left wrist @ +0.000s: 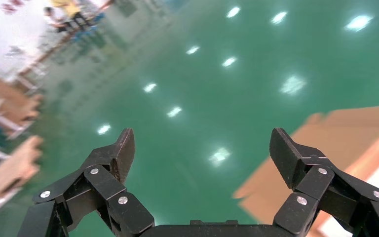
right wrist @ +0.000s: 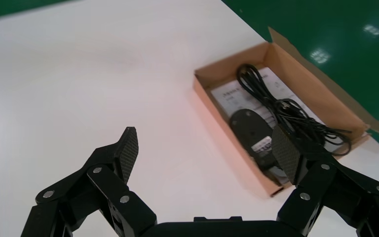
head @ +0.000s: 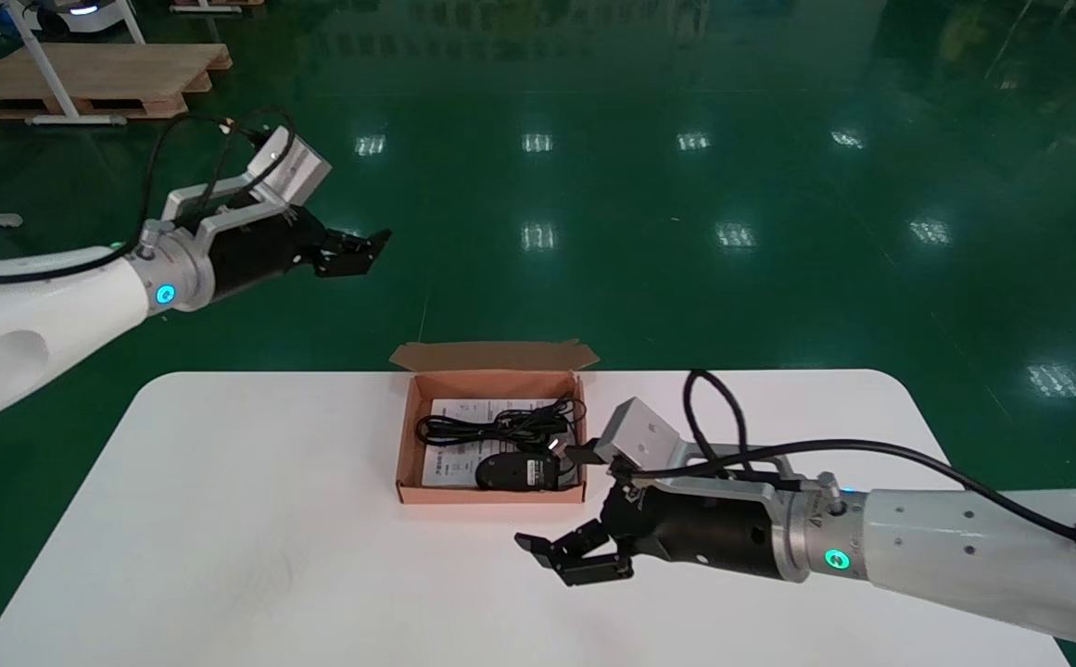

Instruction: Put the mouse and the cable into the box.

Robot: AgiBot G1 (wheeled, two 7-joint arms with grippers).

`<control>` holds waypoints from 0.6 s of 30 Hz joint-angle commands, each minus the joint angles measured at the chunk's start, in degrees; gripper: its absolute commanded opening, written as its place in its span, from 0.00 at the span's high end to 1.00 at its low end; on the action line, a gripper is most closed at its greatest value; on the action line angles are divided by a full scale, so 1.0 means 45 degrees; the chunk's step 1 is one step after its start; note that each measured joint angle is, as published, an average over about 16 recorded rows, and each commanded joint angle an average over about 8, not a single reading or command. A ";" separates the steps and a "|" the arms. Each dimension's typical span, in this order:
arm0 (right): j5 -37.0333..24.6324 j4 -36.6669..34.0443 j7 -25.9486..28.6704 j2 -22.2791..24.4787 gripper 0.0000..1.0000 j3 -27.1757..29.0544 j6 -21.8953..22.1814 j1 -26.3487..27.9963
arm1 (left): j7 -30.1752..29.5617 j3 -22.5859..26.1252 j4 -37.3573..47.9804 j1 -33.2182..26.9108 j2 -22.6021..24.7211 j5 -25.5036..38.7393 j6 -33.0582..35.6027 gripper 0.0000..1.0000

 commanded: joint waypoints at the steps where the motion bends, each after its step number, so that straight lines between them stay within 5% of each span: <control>1: 0.0519 0.0201 -0.0097 0.0319 0.00 0.0391 -0.0465 -0.0227 | -0.0197 -0.0236 -0.0454 0.0319 -0.0276 -0.0225 0.0498 0.00; 18: 0.4918 0.1906 -0.0921 0.3018 0.00 0.3707 -0.4406 -0.2155 | -0.1867 -0.2240 -0.4306 0.3024 -0.2615 -0.2135 0.4715 0.00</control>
